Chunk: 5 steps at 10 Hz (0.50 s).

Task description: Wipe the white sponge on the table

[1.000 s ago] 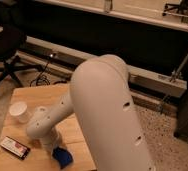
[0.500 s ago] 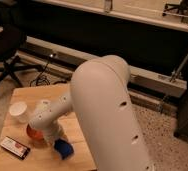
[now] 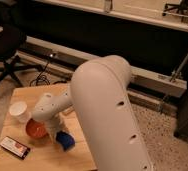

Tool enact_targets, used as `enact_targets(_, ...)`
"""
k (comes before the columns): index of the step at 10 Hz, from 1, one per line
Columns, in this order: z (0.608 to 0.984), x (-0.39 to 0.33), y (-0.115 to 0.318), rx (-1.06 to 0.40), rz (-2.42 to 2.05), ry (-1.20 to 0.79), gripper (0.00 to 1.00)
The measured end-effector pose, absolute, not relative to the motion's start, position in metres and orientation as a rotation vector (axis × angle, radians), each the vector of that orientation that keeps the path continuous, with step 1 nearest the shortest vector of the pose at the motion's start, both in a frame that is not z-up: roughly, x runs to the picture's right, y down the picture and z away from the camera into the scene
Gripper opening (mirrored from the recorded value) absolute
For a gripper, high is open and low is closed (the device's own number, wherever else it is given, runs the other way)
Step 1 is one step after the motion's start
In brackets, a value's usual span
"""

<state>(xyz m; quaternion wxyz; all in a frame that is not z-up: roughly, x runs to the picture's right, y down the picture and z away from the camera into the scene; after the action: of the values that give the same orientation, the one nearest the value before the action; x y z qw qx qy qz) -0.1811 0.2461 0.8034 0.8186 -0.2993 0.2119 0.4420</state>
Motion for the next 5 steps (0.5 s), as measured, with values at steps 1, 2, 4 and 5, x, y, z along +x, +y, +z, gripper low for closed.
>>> enact_targets(1,0.807,-0.174,0.24,-0.629,0.952,0.46,0.54)
enact_targets(2,0.812,-0.163,0.235,-0.622,0.968,0.475,0.54)
enact_targets(4,0.82,-0.142,0.228,-0.617,0.999,0.501,0.54)
enact_targets(5,0.826,-0.129,0.227,-0.62,1.02,0.518,0.54)
